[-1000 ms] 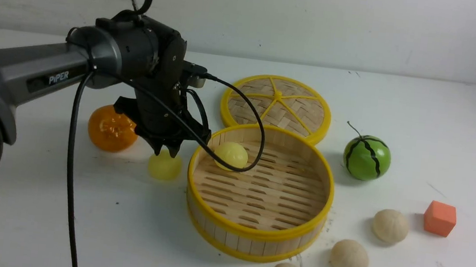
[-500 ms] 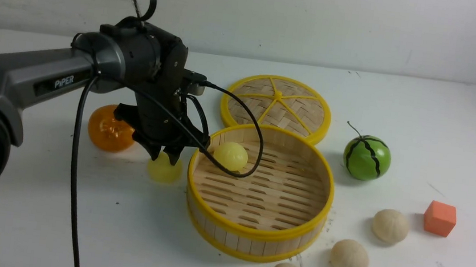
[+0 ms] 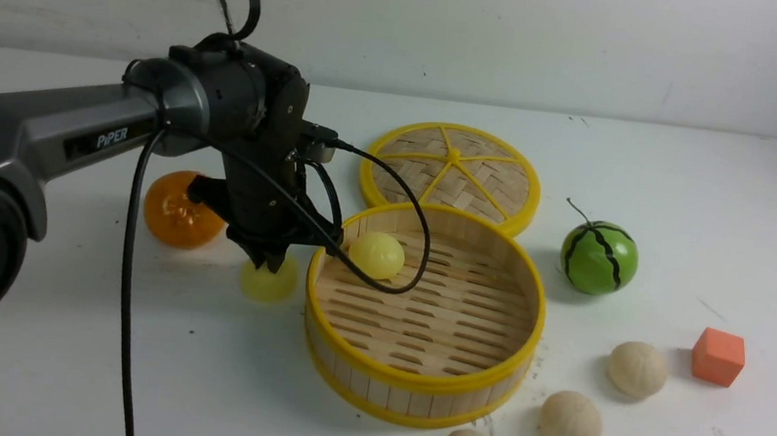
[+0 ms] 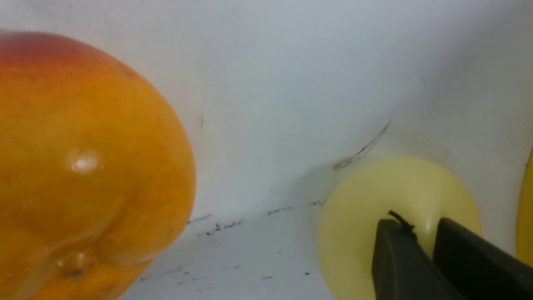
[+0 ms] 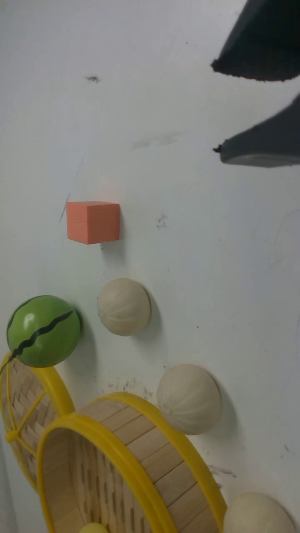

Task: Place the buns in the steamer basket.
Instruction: Use the left arm to grab a steamed stuffed bun, then use the left arm to put the steamed stuffed bun into the steamer

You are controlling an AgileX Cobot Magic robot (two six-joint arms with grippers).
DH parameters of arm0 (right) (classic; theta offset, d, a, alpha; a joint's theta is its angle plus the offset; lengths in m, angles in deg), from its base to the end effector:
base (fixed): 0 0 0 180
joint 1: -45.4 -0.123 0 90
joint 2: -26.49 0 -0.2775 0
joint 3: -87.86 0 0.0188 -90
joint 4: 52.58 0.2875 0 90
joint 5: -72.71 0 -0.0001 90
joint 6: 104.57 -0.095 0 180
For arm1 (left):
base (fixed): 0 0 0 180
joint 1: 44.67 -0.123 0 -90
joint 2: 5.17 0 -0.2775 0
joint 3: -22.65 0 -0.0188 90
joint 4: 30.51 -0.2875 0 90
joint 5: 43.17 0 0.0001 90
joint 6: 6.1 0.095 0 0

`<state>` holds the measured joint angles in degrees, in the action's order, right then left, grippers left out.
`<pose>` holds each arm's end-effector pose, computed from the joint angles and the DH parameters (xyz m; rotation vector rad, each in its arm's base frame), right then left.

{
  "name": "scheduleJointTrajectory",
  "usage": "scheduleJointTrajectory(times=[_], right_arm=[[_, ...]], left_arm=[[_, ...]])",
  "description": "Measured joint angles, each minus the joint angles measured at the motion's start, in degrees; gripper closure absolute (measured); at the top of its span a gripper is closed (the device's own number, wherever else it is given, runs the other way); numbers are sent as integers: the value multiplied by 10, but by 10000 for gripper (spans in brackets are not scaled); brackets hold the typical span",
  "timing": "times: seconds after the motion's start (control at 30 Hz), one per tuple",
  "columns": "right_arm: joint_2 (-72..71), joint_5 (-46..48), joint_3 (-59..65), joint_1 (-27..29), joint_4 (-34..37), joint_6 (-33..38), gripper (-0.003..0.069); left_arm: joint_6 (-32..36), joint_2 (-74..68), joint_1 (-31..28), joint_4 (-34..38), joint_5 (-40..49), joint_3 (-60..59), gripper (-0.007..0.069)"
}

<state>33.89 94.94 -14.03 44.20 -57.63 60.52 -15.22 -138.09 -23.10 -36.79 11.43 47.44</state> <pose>0.1004 -0.0011 0.1711 0.1709 1.8725 0.1058 0.4647 -0.1746 0.1643 0.3764 2.8000 0.0214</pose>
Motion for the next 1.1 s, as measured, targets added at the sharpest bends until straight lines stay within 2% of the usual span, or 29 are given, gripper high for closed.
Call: scheduleJointTrajectory(times=[0.03,0.07,0.33,0.43,0.67,0.87,0.97,1.1], right_arm=[[0,0,0,0,0,0,420],[0,0,0,0,0,0,420],[0,0,0,0,0,0,420],[0,0,0,0,0,0,420],[0,0,0,0,0,0,420],[0,0,0,0,0,0,420],[0,0,0,0,0,0,420],[0,0,0,0,0,0,420]], left_arm=[[0,2,0,-2,9,4,632],[0,4,0,-3,16,7,638],[1,87,8,-8,75,23,638],[9,119,27,3,79,27,638],[32,103,132,40,76,29,638],[26,47,147,36,72,28,638],[24,31,143,13,64,28,613],[24,28,143,-16,49,28,538]])
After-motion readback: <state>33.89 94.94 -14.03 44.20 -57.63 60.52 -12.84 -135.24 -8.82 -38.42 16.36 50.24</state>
